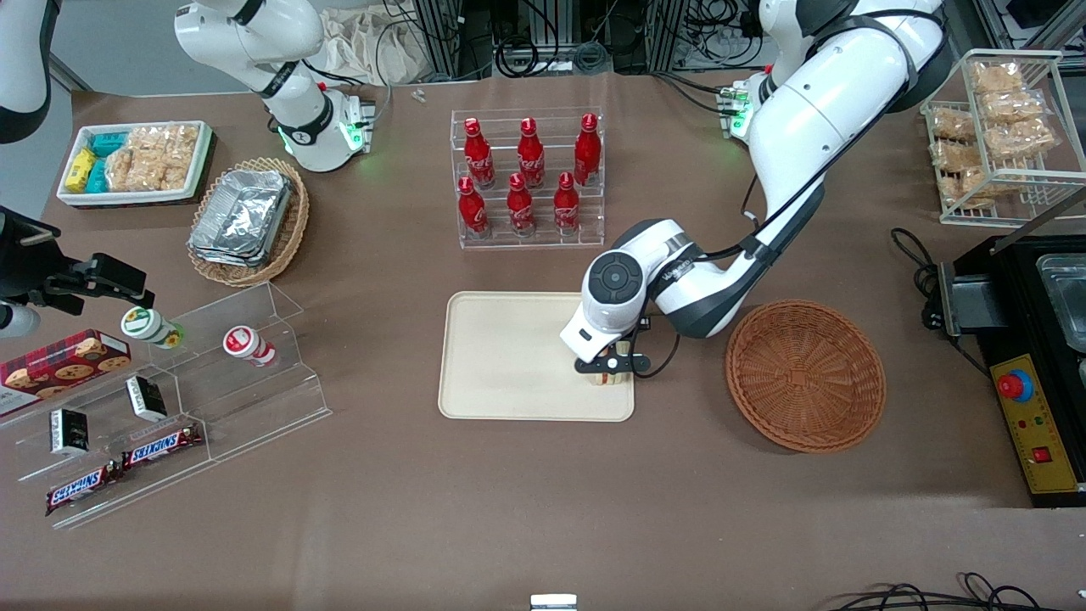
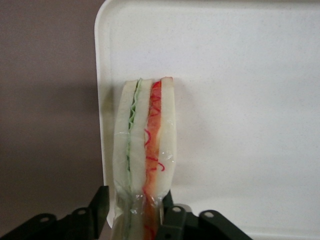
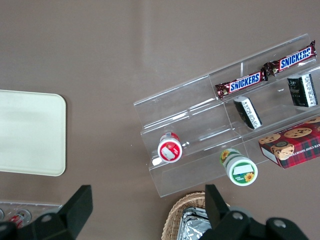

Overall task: Place sandwich from basket to tray
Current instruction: 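Lower the sandwich onto the cream tray and open the left gripper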

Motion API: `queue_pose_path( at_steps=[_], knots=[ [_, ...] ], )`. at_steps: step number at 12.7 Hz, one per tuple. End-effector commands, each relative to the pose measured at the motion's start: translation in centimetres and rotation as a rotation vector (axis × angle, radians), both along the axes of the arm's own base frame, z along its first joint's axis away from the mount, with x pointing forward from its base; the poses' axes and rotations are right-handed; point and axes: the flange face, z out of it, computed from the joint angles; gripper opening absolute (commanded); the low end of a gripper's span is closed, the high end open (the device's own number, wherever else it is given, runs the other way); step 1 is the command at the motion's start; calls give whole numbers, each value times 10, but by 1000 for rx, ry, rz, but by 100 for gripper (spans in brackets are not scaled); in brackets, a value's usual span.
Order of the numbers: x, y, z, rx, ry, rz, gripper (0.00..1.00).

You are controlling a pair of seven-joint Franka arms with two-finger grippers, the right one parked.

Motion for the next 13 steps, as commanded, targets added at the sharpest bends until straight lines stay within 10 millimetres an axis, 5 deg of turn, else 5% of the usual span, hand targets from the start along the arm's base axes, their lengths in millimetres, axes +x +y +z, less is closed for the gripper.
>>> queue_pose_path(
  at_steps=[1, 5, 10, 13],
  knots=[
    [11, 2, 9, -1, -39, 29, 100],
    [40, 10, 50, -21, -110, 230, 100],
    [68, 92, 157, 59, -186, 301, 100],
    [58, 132, 214, 95, -120, 265, 100]
  ],
)
